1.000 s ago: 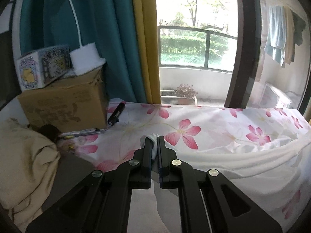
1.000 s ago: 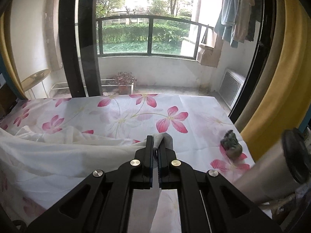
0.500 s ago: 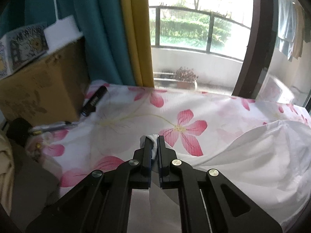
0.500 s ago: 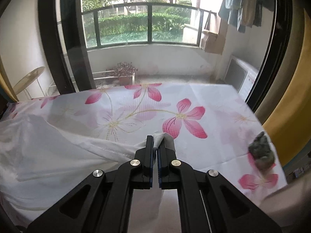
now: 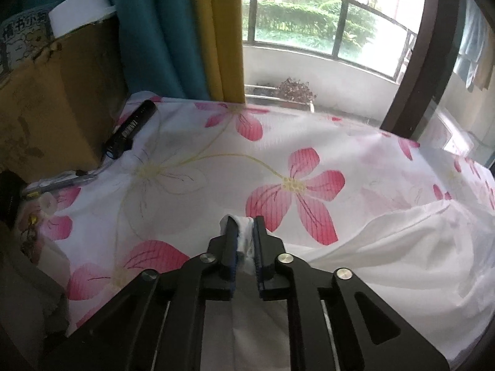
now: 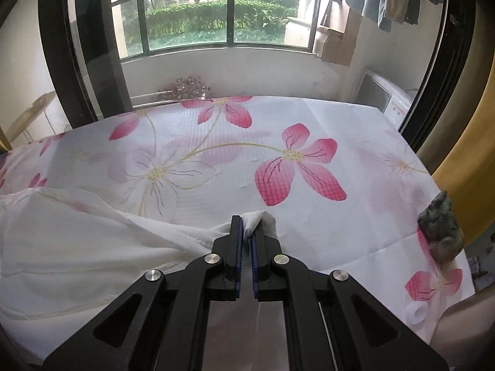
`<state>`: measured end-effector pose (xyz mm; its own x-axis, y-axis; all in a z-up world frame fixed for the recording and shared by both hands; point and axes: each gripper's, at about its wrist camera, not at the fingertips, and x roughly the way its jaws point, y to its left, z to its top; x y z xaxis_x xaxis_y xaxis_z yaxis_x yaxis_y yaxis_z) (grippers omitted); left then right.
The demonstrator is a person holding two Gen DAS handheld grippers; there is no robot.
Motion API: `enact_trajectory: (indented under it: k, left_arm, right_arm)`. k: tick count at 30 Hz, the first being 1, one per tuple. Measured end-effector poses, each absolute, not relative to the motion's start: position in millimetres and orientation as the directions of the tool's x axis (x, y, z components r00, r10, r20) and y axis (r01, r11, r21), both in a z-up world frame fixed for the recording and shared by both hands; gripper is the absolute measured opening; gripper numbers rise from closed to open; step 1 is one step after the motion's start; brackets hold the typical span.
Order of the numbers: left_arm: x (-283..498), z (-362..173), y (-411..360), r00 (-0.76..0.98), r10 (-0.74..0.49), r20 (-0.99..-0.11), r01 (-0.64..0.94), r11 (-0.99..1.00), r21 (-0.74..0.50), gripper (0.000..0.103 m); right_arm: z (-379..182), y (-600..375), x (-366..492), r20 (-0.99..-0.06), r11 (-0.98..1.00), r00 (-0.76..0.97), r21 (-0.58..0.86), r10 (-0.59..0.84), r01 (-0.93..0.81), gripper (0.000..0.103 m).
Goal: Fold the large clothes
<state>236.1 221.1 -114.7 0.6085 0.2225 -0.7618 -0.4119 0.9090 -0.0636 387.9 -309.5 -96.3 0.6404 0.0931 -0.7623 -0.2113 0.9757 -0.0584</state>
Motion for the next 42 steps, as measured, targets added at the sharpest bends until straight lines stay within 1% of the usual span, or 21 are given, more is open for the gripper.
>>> enact_trajectory:
  k: [1, 2, 3, 4, 5, 6, 7, 8, 9, 10, 12, 13, 15, 17, 21, 28, 31, 36, 42]
  left_arm:
    - [235, -111, 221, 0.615, 0.227, -0.755, -0.412, 0.909, -0.062, 0.022]
    - [233, -106, 219, 0.628, 0.234, -0.742, -0.411, 0.910, -0.060, 0.024]
    - [229, -100, 217, 0.643, 0.245, -0.725, -0.408, 0.912, -0.054, 0.027]
    - [226, -95, 216, 0.653, 0.255, -0.714, -0.407, 0.912, -0.047, 0.028]
    - [222, -88, 212, 0.666, 0.261, -0.699, -0.401, 0.915, -0.040, 0.028]
    - [218, -82, 209, 0.680, 0.263, -0.685, -0.389, 0.921, -0.033, 0.031]
    - [216, -76, 207, 0.686, 0.265, -0.677, -0.384, 0.923, -0.028, 0.036]
    - [212, -70, 205, 0.694, 0.262, -0.671, -0.380, 0.924, -0.032, 0.038]
    - [208, -65, 204, 0.702, 0.257, -0.664, -0.379, 0.924, -0.043, 0.039]
    - [205, -61, 204, 0.709, 0.254, -0.658, -0.379, 0.924, -0.051, 0.040]
    - [198, -49, 200, 0.724, 0.257, -0.641, -0.377, 0.924, -0.056, 0.042]
    - [194, -44, 197, 0.733, 0.255, -0.631, -0.369, 0.928, -0.053, 0.045]
    - [187, -36, 188, 0.748, 0.241, -0.619, -0.344, 0.937, -0.052, 0.046]
    - [183, -33, 175, 0.762, 0.194, -0.618, -0.298, 0.952, -0.069, 0.047]
    - [178, -43, 131, 0.764, 0.059, -0.643, -0.152, 0.984, -0.090, 0.049]
    - [170, -68, 47, 0.732, -0.090, -0.676, 0.079, 0.996, -0.047, 0.049]
    - [165, -74, 23, 0.718, -0.153, -0.679, 0.164, 0.985, -0.049, 0.049]
    - [159, -83, -4, 0.688, -0.187, -0.701, 0.256, 0.967, -0.006, 0.049]
    - [158, -92, -11, 0.668, -0.180, -0.722, 0.284, 0.959, 0.024, 0.049]
  right_arm:
    - [-95, -309, 387, -0.765, 0.975, 0.639, -0.072, 0.082, -0.212, 0.006]
    - [-93, -309, 386, -0.764, 0.974, 0.641, -0.087, 0.069, -0.209, 0.006]
    - [-89, -309, 384, -0.759, 0.974, 0.649, -0.104, 0.054, -0.203, 0.009]
    - [-85, -310, 383, -0.753, 0.973, 0.657, -0.123, 0.038, -0.197, 0.016]
    - [-80, -310, 379, -0.744, 0.972, 0.667, -0.142, 0.020, -0.188, 0.021]
    - [-76, -310, 377, -0.736, 0.972, 0.677, -0.155, 0.006, -0.177, 0.030]
    - [-71, -310, 375, -0.725, 0.972, 0.689, -0.165, -0.005, -0.166, 0.041]
    - [-63, -311, 370, -0.710, 0.972, 0.704, -0.172, -0.011, -0.158, 0.045]
    - [-58, -312, 367, -0.700, 0.972, 0.714, -0.175, -0.013, -0.154, 0.052]
    - [-52, -312, 363, -0.687, 0.972, 0.726, -0.178, -0.010, -0.154, 0.055]
    - [-42, -310, 354, -0.671, 0.970, 0.741, -0.173, 0.011, -0.171, 0.056]
    - [-39, -307, 351, -0.668, 0.970, 0.743, -0.159, 0.029, -0.181, 0.056]
    - [-33, -300, 341, -0.666, 0.965, 0.740, -0.126, 0.090, -0.230, 0.056]
    - [-28, -289, 329, -0.659, 0.952, 0.739, -0.114, 0.142, -0.285, 0.056]
    - [-27, -258, 301, -0.656, 0.910, 0.718, -0.111, 0.235, -0.399, 0.056]
    - [-45, -207, 256, -0.686, 0.819, 0.626, -0.075, 0.372, -0.569, 0.056]
    - [-55, -188, 237, -0.698, 0.775, 0.587, -0.074, 0.409, -0.627, 0.056]
    - [-66, -167, 215, -0.714, 0.719, 0.549, -0.093, 0.434, -0.689, 0.056]
    - [-73, -155, 207, -0.720, 0.687, 0.544, -0.128, 0.432, -0.715, 0.056]
